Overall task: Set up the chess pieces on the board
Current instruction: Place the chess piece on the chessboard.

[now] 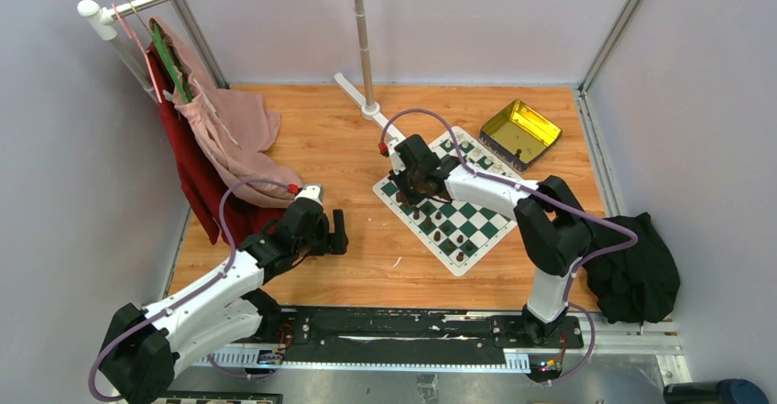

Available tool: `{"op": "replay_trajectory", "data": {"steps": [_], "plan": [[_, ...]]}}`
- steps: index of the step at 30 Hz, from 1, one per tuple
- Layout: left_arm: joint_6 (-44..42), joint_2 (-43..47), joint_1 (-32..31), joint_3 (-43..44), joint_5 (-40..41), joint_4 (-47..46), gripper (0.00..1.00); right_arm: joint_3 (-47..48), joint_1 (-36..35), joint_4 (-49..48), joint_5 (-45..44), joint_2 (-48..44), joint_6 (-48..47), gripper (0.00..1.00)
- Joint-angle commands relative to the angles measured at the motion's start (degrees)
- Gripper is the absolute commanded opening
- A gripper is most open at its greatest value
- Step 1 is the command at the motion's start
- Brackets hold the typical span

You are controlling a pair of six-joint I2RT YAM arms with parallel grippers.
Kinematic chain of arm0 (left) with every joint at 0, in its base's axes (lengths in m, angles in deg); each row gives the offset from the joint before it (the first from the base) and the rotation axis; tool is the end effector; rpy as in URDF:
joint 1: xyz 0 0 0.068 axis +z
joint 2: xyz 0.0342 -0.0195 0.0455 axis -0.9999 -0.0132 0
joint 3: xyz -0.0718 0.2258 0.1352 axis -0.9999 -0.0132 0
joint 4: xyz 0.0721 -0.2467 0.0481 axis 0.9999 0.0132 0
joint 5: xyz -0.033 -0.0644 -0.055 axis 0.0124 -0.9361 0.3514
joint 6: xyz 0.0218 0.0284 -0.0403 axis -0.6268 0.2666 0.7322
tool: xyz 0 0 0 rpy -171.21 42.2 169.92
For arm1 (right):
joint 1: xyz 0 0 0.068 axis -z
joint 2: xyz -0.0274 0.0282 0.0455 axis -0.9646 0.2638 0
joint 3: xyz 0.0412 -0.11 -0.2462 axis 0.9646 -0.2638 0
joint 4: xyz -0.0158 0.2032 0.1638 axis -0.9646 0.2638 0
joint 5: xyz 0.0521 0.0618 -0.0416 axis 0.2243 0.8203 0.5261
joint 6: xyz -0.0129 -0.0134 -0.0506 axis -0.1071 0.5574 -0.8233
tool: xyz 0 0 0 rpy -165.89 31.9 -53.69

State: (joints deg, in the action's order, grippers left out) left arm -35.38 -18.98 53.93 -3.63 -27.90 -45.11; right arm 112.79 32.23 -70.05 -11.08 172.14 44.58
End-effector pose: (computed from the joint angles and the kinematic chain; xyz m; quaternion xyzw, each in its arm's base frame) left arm 0.1435 -0.0934 0.1847 -0.0164 0.9266 -0.1342 0.3509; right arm 0.2886 0.2671 0.2081 -0.3388 0.8681 0.1603 0.3255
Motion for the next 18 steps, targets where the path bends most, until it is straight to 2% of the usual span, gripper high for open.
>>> {"op": "replay_trajectory", "data": {"steps": [1,18], "plan": [[-0.9,0.0,0.3,-0.6,-0.4,-1.0,1.0,0.1,-0.9,0.2,-1.6,1.2,-0.9,0.0],[-1.6,-0.4,0.4,-0.9,-0.7,-1.6,1.0,-1.1,-0.9,0.0,-1.9,2.1,-0.3,0.01]]}}
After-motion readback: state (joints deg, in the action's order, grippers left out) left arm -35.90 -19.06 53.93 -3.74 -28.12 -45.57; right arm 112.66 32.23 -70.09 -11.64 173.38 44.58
